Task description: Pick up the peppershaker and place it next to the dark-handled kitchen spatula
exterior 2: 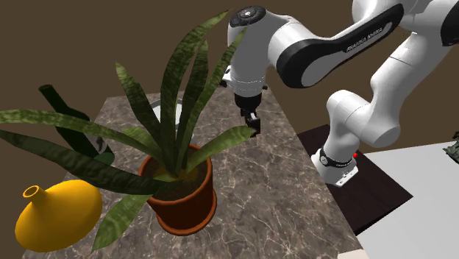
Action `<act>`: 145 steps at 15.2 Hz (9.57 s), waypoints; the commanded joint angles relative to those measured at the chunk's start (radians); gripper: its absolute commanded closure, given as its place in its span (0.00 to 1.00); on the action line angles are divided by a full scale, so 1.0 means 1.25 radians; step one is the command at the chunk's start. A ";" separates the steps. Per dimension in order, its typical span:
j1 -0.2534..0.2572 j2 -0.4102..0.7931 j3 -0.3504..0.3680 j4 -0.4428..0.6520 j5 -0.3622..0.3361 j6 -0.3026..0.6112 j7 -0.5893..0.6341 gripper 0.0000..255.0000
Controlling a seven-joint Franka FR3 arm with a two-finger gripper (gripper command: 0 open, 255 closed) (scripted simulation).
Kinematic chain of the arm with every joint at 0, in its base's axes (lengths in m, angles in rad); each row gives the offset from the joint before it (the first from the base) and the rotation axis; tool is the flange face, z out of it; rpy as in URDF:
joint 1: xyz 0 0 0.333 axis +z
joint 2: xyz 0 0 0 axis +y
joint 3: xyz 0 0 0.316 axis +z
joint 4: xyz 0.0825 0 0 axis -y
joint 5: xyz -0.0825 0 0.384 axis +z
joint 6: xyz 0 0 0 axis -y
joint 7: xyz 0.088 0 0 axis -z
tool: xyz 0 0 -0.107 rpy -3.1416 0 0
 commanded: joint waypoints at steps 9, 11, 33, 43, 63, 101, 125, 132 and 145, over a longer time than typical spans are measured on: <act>-0.018 0.260 -0.057 0.185 0.025 0.160 -0.061 0.00; -0.023 0.314 -0.065 0.234 0.038 0.181 -0.076 0.00; -0.046 0.469 -0.079 0.319 0.081 0.286 -0.115 1.00; -0.045 0.461 -0.079 0.331 0.080 0.267 -0.116 1.00; -0.042 0.421 -0.079 0.497 0.078 0.062 -0.130 1.00; 0.114 -0.131 0.168 0.085 0.086 -0.120 0.247 1.00; 0.202 -0.270 0.340 -0.131 0.216 -0.053 0.438 1.00; 0.207 -0.268 0.352 -0.204 0.225 0.022 0.444 1.00; 0.213 -0.240 0.376 -0.308 0.240 0.153 0.455 1.00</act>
